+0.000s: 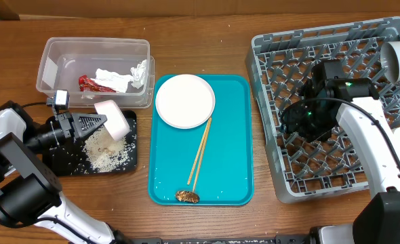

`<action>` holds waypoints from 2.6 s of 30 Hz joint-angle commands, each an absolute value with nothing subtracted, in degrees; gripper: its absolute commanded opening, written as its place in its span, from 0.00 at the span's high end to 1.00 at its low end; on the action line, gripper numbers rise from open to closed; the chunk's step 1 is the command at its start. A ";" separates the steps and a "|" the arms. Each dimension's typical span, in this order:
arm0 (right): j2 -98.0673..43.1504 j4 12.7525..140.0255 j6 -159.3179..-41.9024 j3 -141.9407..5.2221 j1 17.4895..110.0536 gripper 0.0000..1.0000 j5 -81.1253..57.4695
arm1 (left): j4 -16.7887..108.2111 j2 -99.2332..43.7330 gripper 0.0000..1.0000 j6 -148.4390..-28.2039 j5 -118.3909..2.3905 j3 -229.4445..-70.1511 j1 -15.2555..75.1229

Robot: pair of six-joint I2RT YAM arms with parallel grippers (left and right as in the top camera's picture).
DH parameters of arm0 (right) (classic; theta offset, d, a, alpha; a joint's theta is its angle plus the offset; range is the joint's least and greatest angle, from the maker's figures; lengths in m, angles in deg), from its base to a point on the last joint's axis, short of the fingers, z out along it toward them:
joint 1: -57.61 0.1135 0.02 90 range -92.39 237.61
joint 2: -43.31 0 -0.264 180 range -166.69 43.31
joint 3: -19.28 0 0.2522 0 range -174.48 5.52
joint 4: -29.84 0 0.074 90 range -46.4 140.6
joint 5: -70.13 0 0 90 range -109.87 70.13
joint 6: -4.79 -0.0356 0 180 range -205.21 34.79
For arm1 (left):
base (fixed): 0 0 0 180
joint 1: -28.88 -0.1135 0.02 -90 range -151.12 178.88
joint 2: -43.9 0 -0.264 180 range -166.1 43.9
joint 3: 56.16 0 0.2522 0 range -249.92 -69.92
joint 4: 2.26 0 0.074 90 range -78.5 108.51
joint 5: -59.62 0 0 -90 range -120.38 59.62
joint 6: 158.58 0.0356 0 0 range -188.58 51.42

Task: Sort waste into correct bins and load items into the dishwasher
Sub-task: 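Lift the pink bowl left and tip the rice onto the black tray, then carry the emptied pink bowl back and set it on the teal tray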

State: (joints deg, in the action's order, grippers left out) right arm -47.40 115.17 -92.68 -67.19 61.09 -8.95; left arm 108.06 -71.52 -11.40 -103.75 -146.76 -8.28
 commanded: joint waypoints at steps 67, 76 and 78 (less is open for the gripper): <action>-47.23 115.96 -92.44 -67.12 61.40 0.37 -10.02 | 86.62 -58.75 0.96 -58.19 -61.08 -153.78 41.40; -47.23 116.75 -92.44 -67.12 61.40 0.36 -10.83 | 78.88 -58.95 0.96 -75.37 -38.83 -152.27 59.32; -47.23 116.55 -92.48 -67.12 61.40 0.34 -10.83 | 76.85 -58.97 0.96 -77.69 -38.31 -151.94 61.79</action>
